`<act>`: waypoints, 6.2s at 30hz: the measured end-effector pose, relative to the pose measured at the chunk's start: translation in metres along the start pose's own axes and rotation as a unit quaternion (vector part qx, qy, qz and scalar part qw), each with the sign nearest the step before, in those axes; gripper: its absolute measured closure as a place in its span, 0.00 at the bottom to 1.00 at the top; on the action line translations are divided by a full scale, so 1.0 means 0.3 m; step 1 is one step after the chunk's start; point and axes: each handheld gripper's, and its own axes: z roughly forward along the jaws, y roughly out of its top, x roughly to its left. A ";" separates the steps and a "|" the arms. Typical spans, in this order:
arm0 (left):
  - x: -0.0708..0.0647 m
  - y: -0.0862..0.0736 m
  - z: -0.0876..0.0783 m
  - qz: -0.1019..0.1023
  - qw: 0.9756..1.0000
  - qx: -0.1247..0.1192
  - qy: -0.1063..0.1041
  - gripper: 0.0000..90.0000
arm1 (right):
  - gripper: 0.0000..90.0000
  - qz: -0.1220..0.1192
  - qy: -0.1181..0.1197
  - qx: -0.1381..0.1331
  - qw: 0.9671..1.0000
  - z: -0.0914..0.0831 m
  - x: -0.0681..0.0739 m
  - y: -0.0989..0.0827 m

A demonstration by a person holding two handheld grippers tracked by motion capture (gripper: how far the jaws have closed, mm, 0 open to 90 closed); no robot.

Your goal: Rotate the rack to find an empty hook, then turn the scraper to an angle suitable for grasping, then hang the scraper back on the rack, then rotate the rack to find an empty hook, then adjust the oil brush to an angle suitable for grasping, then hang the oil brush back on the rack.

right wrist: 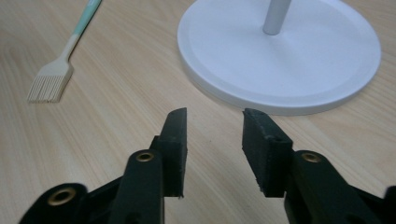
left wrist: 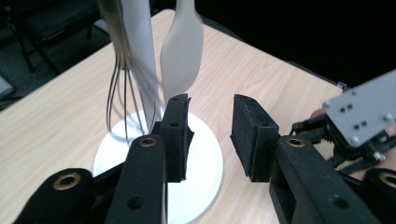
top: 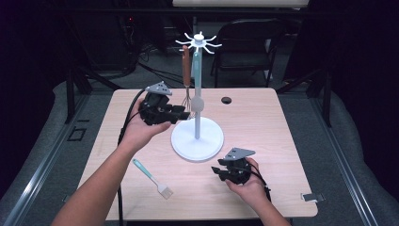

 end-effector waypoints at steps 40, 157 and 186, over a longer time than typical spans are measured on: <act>0.086 -0.612 -0.043 -0.150 0.983 -0.031 0.104 0.68 | 1.00 -0.026 0.017 -0.045 0.999 -0.076 -0.022 0.150; 0.087 -0.692 -0.062 -0.179 0.976 -0.027 0.117 0.65 | 0.88 -0.094 0.027 -0.142 0.985 -0.392 -0.128 0.828; 0.111 -0.711 -0.076 -0.194 0.972 -0.027 0.129 0.63 | 0.49 -0.061 0.077 -0.034 0.995 -0.001 -0.002 0.395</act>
